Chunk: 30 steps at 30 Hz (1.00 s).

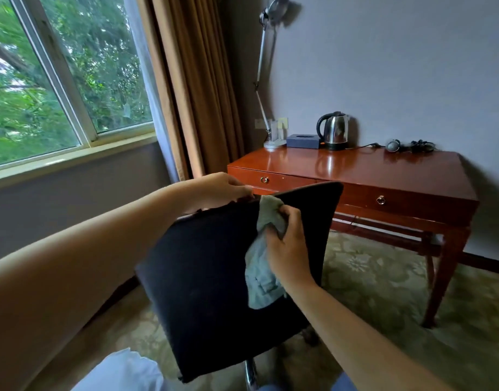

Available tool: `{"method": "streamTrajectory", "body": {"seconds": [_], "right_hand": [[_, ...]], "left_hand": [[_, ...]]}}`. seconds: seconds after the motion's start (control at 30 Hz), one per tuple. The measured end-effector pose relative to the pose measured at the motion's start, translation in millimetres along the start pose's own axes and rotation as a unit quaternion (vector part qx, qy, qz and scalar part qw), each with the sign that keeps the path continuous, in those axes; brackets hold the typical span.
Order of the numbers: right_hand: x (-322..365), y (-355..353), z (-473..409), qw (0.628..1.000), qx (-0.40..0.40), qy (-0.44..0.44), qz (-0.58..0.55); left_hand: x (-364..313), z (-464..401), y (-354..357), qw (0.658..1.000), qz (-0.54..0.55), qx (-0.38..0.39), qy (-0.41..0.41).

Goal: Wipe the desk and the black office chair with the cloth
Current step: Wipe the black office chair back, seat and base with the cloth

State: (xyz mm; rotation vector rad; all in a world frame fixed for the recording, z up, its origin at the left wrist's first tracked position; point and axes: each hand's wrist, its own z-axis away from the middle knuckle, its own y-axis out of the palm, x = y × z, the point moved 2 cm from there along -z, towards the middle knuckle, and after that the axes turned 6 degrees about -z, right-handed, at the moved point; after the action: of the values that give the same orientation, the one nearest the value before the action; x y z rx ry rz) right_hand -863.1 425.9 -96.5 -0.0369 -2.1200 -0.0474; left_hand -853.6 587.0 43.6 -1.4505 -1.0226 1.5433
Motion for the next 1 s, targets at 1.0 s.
{"method": "streamTrajectory", "body": {"seconds": [1.0], "right_hand": [[3.9,14.9,6.3,0.991,-0.129,0.045,-0.01]], "left_hand": [[-8.9,18.1,20.9,0.988,0.137,0.074,-0.011]]}}
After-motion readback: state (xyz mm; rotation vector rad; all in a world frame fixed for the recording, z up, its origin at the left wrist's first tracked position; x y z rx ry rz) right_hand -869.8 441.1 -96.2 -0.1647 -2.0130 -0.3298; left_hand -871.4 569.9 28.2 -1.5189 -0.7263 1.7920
